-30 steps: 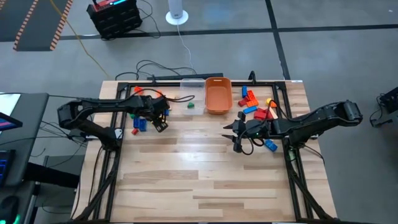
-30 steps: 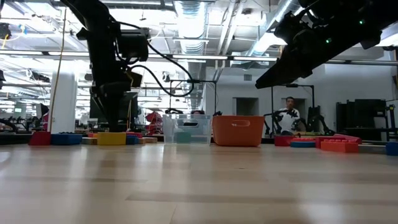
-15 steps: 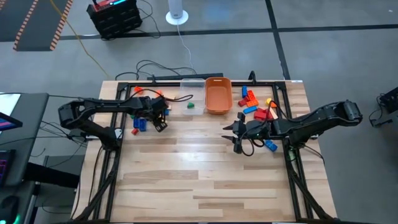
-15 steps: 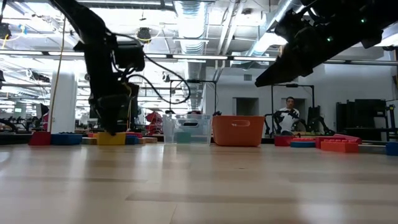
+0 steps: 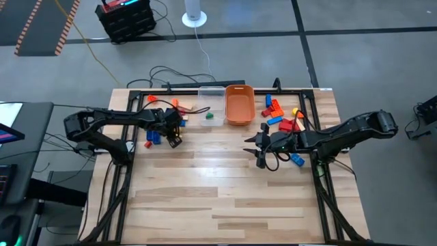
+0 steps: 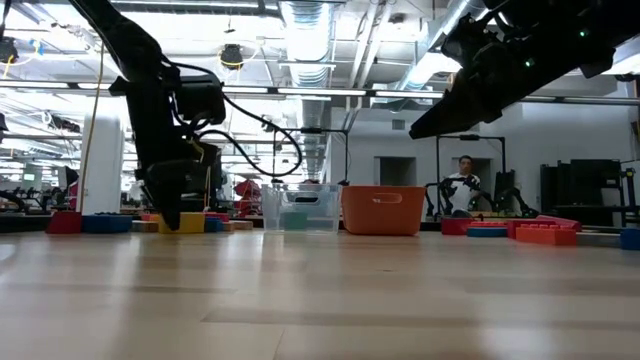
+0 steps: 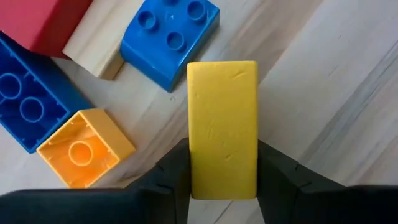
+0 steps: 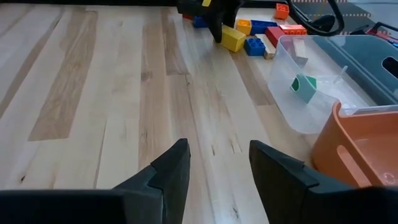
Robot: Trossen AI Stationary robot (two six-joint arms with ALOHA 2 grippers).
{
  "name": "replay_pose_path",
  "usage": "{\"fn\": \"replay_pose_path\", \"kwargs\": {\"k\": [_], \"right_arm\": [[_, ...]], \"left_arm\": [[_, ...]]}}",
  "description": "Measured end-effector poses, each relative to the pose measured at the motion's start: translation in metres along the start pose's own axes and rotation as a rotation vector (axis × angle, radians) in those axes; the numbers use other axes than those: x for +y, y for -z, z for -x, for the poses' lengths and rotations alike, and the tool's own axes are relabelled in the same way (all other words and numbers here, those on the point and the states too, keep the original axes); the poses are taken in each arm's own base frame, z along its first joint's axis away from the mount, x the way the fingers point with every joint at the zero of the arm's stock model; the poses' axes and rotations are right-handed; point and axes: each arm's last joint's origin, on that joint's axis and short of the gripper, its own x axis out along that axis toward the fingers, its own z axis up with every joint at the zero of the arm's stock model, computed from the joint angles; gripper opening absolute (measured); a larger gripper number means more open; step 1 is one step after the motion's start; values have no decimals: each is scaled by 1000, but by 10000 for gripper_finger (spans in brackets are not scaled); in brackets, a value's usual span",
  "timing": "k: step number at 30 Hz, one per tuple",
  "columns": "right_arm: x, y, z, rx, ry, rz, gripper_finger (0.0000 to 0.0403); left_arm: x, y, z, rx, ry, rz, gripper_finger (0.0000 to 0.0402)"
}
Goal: Sort blocks by size
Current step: Put the yellow rectangle block into the orange bin
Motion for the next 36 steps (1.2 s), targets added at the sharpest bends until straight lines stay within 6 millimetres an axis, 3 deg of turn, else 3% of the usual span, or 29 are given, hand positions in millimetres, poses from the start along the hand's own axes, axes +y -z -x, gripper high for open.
{"fn": "replay_pose_path", "kwargs": {"k": [7,16,21,27,36], "right_arm": [[8,-2,2,-21,-28,104,202],[36,-39,4,-41,56,371,231],[47,-48,-18,-5,52,491,236],[55,-53,-58,89,57,645,245],[70,-71,-95,125,42,853,246]], "left_arm": [[-1,-2,8,-2,71,-33,125],[-18,-23,56,-132,274,-104,125],[-46,-26,69,-231,446,-162,125],[-79,-29,68,-278,553,-158,125],[-92,-33,64,-277,659,-116,125]]}}
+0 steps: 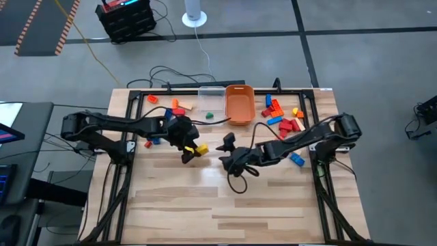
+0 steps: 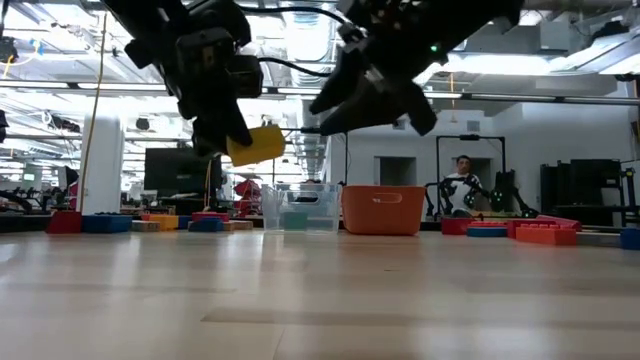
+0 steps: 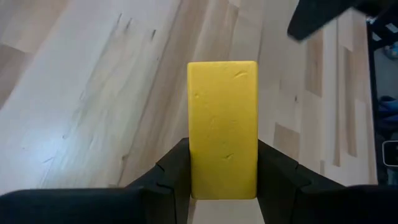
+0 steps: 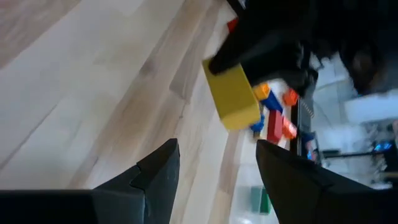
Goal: Sort blocks by size
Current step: Put the yellow rectangle block into the orange bin
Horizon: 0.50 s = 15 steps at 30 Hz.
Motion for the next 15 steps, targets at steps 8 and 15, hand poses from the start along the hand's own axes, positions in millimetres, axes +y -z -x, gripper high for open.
{"fn": "replay_pose_path", "kwargs": {"k": [8,15], "right_arm": [[-3,-15,-18,-17,17,96,246],[-8,-20,-21,-49,49,144,246]], "left_arm": [[-1,-2,0,-23,10,32,125],[-1,-3,0,-31,13,38,125]]}}
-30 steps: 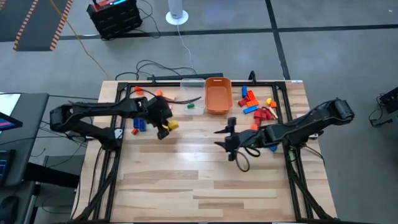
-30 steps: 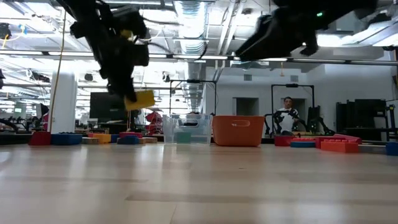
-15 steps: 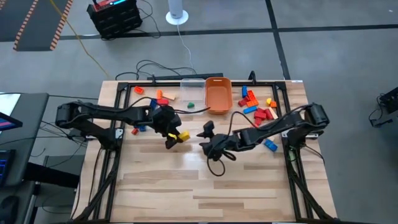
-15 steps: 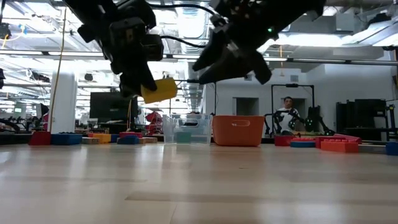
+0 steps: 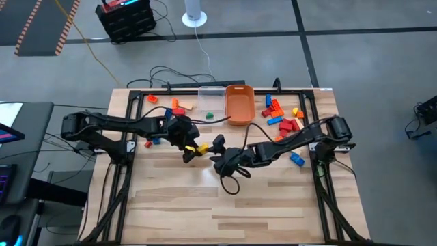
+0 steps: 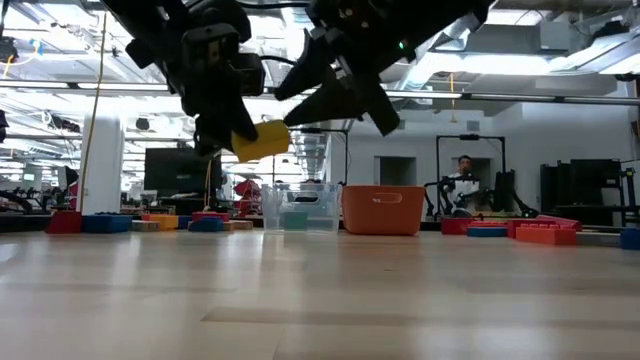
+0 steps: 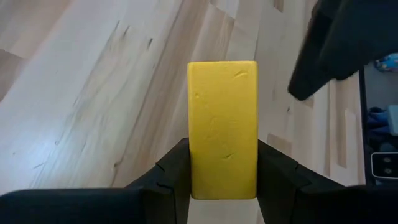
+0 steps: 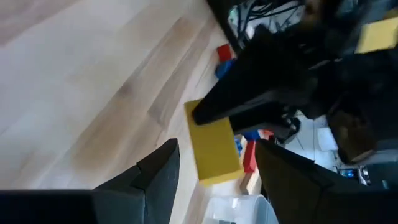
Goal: Sort blocks by size
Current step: Put the yellow rectangle block into the orange bin
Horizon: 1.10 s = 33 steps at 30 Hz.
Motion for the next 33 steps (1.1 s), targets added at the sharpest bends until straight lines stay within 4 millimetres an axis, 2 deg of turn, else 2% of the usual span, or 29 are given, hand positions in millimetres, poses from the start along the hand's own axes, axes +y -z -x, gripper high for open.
{"fn": "replay_pose_path", "kwargs": {"k": [17,22,26,28,33], "right_arm": [[-5,14,-14,5,-12,17,237],[-5,13,-13,-13,-20,26,214],[-4,13,-13,-12,-26,33,177],[-4,14,-13,-6,-24,38,160],[-6,16,-14,10,-13,8,159]], "left_arm": [[-14,-3,-3,-47,80,0,125],[-16,-5,-2,-73,93,8,125],[-15,-5,-2,-74,88,12,125],[-15,-5,-2,-76,86,11,138],[-15,-7,-2,-98,66,4,201]]}}
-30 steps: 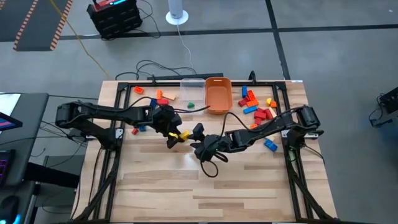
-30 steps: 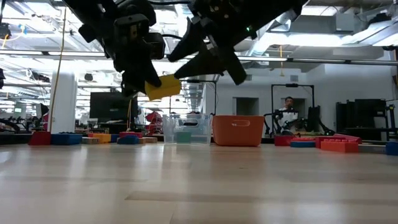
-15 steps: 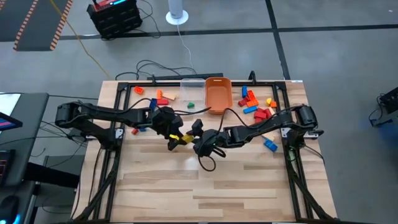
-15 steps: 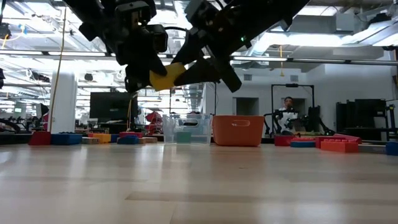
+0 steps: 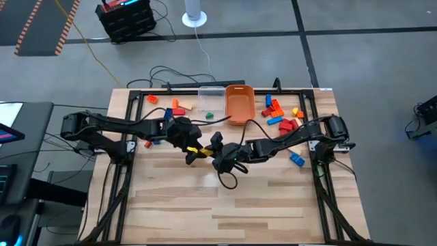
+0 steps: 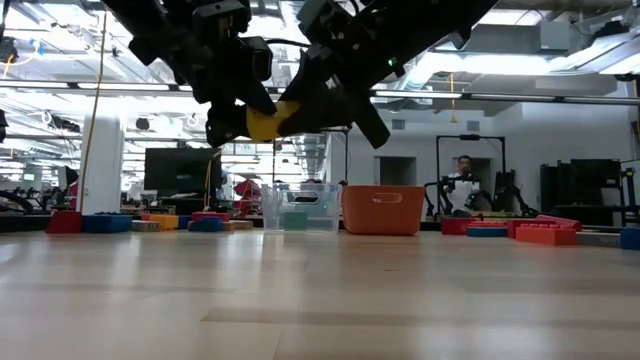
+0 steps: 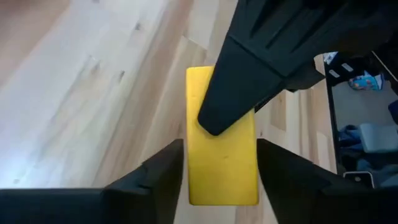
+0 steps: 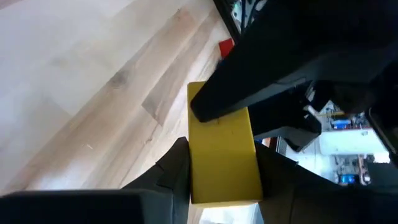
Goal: Sort blocks by size
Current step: Put the yellow rectangle block into the orange bin, then put the red arch block into the orange bin
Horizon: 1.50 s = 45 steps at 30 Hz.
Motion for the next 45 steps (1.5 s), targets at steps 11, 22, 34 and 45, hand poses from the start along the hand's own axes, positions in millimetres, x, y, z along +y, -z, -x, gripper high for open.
{"fn": "replay_pose_path", "kwargs": {"k": [11,22,34,45], "right_arm": [[10,27,10,357,-66,23,164],[-57,117,29,662,58,-480,168],[-69,168,20,648,-110,-786,209],[-82,152,78,670,-118,-781,239]], "left_arm": [[6,-7,16,14,-115,-62,221],[16,3,25,88,-409,-88,223],[21,14,28,193,-475,-63,223],[22,21,31,255,-534,-55,223]]}}
